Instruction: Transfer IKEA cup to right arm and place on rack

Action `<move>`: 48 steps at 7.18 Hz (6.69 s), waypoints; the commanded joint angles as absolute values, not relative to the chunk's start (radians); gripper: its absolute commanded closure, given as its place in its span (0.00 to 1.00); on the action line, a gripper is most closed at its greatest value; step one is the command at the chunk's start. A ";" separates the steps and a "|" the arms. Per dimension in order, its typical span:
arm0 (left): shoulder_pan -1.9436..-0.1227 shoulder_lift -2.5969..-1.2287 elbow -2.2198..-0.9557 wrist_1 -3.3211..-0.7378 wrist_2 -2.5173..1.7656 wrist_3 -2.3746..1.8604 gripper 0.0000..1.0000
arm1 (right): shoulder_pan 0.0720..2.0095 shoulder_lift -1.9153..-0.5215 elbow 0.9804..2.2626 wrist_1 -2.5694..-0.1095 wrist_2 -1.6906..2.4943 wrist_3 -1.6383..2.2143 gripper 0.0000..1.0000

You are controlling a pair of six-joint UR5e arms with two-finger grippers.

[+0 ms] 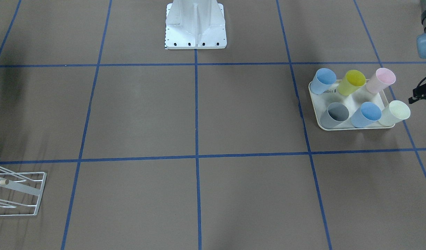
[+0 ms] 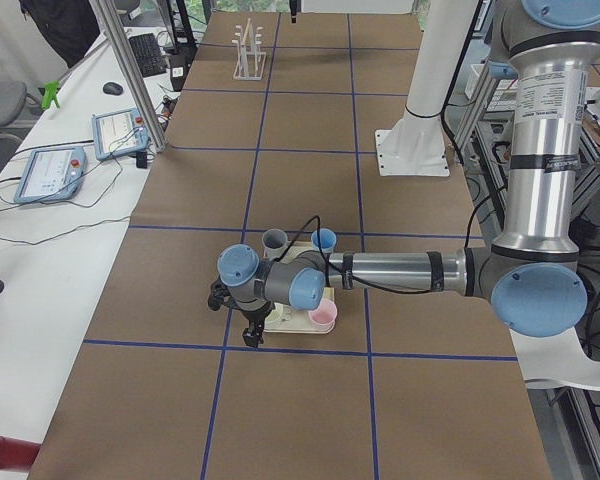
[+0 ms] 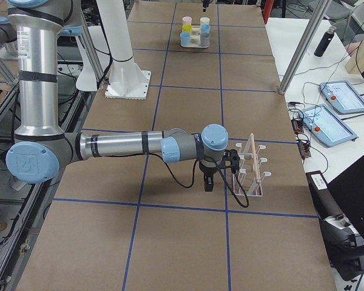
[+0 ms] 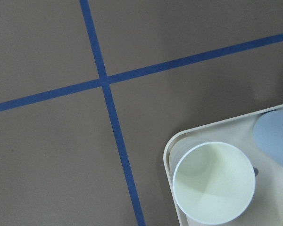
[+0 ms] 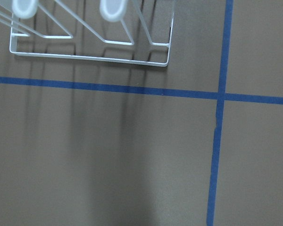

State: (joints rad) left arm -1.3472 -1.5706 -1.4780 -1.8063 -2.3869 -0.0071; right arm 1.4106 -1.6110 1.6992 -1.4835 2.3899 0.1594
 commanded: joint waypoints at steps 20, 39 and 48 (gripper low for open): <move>-1.239 -1.825 -1.942 -1.408 -2.445 -0.787 1.00 | 1.171 -1.426 1.810 -1.438 2.428 0.644 0.00; -0.707 -2.201 -1.767 -2.246 -1.867 -2.115 1.00 | 0.736 -1.056 1.661 -0.643 1.895 2.861 0.01; -0.649 -2.230 -1.772 -2.247 -1.867 -2.138 1.00 | 0.703 -1.045 1.661 -0.614 1.875 2.861 0.01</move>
State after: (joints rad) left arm -0.6524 -2.2276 -1.7707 -2.2473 -1.8668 -2.1313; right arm 0.7081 -1.0444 1.6617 -0.6177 1.8768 2.8613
